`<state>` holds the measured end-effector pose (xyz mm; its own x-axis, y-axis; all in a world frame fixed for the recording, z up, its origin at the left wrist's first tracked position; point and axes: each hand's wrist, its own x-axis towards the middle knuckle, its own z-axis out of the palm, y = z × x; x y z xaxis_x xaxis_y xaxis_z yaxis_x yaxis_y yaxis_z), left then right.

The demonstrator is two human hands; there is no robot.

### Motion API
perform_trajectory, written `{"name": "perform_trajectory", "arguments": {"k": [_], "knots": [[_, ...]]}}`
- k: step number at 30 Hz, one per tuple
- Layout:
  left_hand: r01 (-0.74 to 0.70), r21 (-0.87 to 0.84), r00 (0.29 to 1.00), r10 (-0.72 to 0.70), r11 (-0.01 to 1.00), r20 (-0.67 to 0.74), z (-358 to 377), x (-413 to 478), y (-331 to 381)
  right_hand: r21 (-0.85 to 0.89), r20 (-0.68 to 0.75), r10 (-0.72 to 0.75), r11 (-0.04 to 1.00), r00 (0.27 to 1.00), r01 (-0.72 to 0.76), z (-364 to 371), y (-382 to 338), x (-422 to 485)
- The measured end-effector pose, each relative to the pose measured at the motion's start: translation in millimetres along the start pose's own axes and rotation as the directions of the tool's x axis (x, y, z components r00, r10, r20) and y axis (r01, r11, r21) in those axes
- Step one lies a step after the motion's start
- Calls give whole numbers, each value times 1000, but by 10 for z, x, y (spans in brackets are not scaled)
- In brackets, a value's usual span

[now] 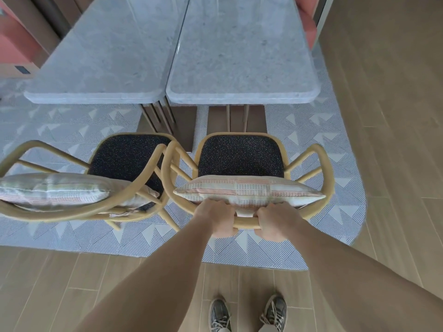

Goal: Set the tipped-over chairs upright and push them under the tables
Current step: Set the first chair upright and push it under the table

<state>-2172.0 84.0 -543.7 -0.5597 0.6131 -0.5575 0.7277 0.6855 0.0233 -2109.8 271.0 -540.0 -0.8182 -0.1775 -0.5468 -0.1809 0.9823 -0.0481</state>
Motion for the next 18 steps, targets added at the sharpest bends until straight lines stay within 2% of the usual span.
{"name": "perform_trajectory", "arguments": {"k": [11, 13, 14, 16, 18], "knots": [[0, -31, 999, -1, 1000, -47, 17, -104, 71, 0, 47, 28, 1000, 998, -28, 11, -24, -81], [-16, -94, 999, 11, 995, -49, -3, -157, 46, 22, 49, 30, 999, 998, -31, -4, -18, -138], [-20, -172, 999, 12, 985, -43, -41, -211, 20, 73, 68, 31, 997, 997, -36, -35, -12, -189], [-37, -421, 996, -4, 906, -94, -184, -387, -58, 343, 36, 16, 939, 999, -27, -189, 17, -357], [-100, -707, 949, -147, 700, -280, -424, -652, -139, 683, -182, 85, 728, 980, 64, -484, 74, -576]]}}
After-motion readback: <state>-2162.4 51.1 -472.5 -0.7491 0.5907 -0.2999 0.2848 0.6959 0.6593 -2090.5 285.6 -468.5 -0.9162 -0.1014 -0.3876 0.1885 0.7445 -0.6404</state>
